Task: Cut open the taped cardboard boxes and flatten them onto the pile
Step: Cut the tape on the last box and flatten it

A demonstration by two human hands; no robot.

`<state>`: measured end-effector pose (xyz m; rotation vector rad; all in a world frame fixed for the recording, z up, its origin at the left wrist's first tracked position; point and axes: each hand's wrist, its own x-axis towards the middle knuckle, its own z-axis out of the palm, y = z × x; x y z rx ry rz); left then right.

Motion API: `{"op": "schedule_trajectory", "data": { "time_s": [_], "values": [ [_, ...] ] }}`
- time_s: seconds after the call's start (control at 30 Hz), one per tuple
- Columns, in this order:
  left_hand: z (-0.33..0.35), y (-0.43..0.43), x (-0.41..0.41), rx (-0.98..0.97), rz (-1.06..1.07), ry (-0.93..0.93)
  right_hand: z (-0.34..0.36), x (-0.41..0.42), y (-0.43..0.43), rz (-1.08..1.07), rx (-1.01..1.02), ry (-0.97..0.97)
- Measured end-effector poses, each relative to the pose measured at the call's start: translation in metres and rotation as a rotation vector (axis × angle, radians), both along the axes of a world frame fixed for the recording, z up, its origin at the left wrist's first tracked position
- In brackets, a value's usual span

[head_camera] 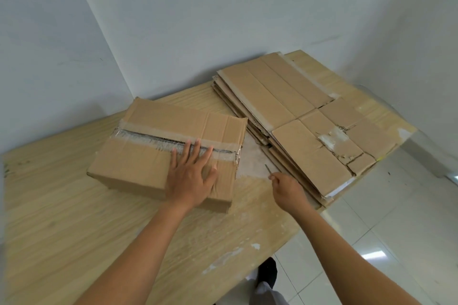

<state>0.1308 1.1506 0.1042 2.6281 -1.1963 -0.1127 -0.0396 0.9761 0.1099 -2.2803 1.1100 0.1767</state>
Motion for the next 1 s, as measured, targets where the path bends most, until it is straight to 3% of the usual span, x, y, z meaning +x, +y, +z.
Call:
{"op": "schedule_trajectory", "data": {
  "time_s": [0.5,0.67,0.77,0.83,1.0],
  "values": [
    [-0.003,-0.002,0.002,-0.016,0.015,0.002,-0.032,0.011,-0.037,0.068,-0.262,-0.016],
    [-0.002,-0.002,-0.005,-0.121,0.06,-0.046,-0.001,0.056,-0.055,0.075,-0.263,-0.464],
    [-0.003,0.0,-0.014,-0.143,0.254,-0.069,0.03,0.107,-0.059,0.234,-0.31,-0.665],
    [-0.002,0.0,-0.022,-0.107,0.422,-0.048,0.039,0.143,-0.058,0.378,-0.288,-0.627],
    [0.004,0.002,-0.031,-0.05,0.67,0.239,0.031,0.188,-0.046,0.75,-0.176,-0.224]
  ]
}}
